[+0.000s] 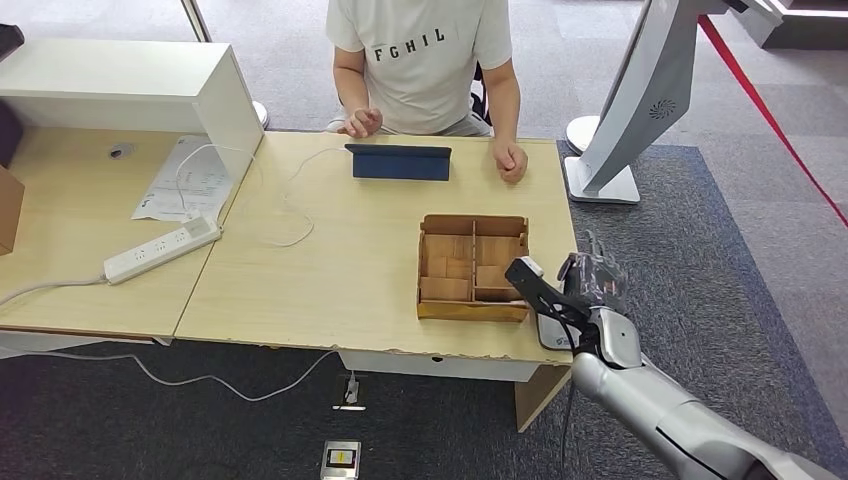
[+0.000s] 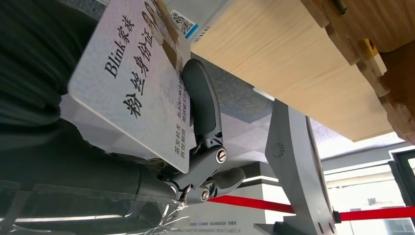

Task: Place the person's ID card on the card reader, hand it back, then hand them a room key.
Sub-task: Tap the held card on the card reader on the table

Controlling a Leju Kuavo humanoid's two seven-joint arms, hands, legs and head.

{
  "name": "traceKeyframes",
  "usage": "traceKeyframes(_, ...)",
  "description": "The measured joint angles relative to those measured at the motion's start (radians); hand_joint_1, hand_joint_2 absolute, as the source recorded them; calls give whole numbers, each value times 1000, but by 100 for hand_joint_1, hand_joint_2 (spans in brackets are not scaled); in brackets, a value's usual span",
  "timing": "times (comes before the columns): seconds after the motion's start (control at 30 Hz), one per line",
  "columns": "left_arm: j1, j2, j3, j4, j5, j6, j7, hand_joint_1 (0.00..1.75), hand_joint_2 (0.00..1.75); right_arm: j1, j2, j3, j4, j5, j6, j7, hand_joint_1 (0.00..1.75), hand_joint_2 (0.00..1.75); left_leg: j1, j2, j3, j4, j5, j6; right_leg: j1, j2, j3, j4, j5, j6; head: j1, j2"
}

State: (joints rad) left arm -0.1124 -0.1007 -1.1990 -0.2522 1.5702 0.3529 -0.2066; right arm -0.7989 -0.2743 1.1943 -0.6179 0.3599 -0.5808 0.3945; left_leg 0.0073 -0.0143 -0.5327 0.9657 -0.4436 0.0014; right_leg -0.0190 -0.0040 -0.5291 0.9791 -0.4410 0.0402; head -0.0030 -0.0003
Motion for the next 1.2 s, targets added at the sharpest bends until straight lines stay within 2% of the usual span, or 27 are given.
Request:
traceKeyframes(0.47,0,-1,0,0,0,7,-1,0,0,5,3,6,9,21,26,0,175,175,0,0,0,0,0,0,0,0,0,0,0,0,0,0)
traceKeyframes(0.6,0,-2,0,0,-1,31,-4,0,0,22,8,15,13,23,37,4,175,175,0,0,0,0,0,0,0,0,0,0,0,0,0,0)
traceKeyframes(0.8,0,-6,0,0,-11,108,-51,0,0,47,9,17,17,5,44,4,175,175,0,0,0,0,0,0,0,0,0,0,0,0,0,0)
traceKeyframes(1.2,0,-8,0,0,-4,130,-47,0,0,70,10,16,18,-2,50,-11,175,175,0,1,0,0,0,0,1,0,0,0,0,0,0,0)
